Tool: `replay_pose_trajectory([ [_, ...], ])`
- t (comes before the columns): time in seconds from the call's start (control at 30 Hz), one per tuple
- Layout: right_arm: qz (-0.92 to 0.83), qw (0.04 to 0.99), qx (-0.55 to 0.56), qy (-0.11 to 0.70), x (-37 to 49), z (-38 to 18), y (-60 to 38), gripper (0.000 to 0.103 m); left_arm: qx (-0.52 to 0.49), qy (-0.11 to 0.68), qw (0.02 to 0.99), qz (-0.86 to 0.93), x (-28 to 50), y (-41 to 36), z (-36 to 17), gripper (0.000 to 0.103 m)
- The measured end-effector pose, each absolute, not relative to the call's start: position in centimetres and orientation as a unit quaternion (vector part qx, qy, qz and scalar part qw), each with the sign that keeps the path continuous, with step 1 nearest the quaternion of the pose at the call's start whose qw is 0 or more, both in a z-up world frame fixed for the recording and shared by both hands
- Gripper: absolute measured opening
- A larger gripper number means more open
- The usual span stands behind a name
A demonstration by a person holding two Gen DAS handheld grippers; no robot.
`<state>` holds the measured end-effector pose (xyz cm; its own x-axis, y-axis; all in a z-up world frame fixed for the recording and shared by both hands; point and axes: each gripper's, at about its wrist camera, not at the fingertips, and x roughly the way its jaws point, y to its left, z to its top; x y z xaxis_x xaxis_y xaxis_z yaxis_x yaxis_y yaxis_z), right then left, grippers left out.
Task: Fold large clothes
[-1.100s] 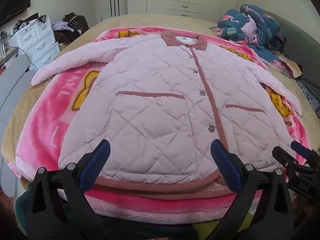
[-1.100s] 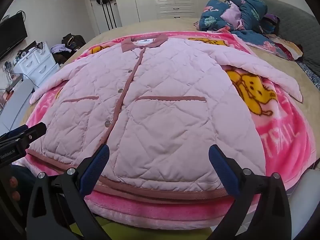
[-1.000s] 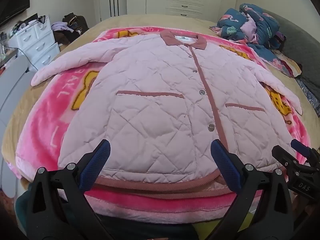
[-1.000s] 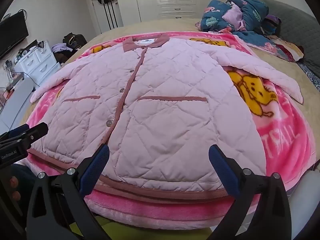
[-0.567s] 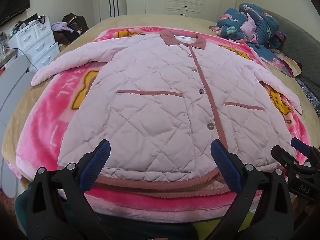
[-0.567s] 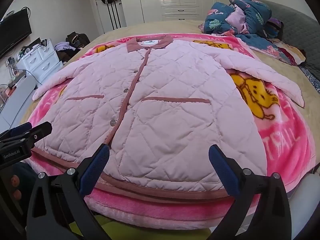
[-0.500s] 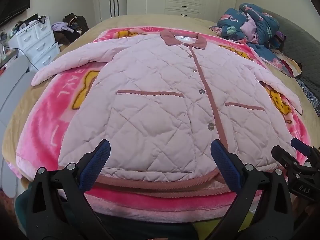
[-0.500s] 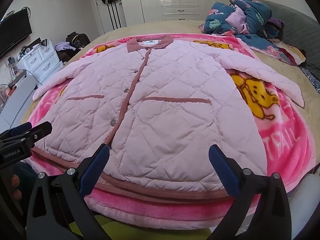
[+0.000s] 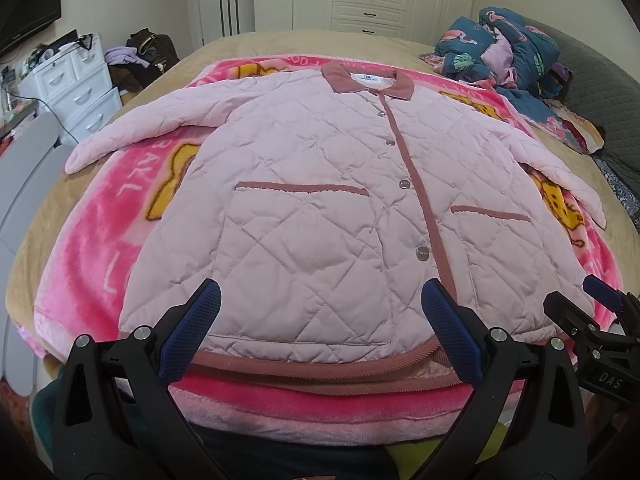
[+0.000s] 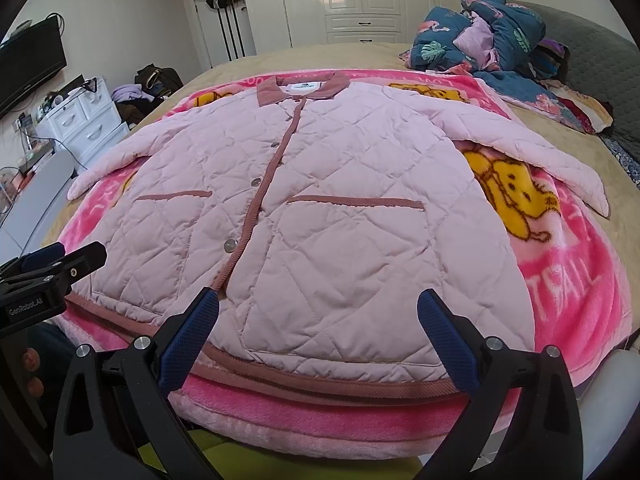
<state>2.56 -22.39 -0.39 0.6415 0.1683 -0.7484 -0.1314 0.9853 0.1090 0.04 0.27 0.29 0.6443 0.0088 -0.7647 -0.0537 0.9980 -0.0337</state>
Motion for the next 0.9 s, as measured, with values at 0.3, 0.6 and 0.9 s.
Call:
replay_pose_trajectory([
  [0.3,0.083,0.906,0.022,0.415,2.52,-0.41,-22.30,0.099,-0.026,0.419,0.907,0.018,-0.24,0.32,0.57,0.094],
  [0.6,0.082,0.905,0.021,0.416,2.54,-0.45,-22.11,0.099,-0.025,0.418,0.908,0.018,-0.24,0.44,0.65,0.094],
  [0.9,0.082,0.904,0.020,0.418,2.56,-0.50,-22.10,0.099,-0.025,0.417,0.908,0.018,-0.24,0.42,0.75,0.094],
])
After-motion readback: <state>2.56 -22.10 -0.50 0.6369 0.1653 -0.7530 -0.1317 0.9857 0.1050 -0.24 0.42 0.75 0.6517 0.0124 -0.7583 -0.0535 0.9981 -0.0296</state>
